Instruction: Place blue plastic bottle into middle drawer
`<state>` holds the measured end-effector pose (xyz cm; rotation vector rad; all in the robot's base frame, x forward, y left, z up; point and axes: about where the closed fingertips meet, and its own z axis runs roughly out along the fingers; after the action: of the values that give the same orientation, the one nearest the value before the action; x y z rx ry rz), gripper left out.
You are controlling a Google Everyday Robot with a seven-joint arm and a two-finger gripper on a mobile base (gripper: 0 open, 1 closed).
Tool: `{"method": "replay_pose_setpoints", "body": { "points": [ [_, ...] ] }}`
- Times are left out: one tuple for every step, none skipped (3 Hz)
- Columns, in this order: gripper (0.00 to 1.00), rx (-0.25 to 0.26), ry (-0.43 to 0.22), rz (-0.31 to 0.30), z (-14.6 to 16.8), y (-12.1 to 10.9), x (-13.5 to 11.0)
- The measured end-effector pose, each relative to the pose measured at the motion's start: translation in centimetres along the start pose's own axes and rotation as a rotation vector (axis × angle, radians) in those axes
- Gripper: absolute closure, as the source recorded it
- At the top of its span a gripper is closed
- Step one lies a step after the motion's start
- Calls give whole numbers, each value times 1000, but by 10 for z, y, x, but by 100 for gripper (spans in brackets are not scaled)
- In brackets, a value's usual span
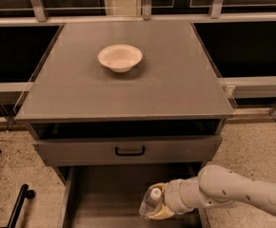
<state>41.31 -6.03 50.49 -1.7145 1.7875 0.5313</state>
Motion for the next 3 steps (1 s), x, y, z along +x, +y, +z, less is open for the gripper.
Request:
{"method": "replay_pose_setpoints", "body": {
  "points": [
    [100,-10,22,-2,13,3,11],
    [100,-17,53,4,28,2,27],
    [100,-12,59,4,34,-1,33]
  ]
}}
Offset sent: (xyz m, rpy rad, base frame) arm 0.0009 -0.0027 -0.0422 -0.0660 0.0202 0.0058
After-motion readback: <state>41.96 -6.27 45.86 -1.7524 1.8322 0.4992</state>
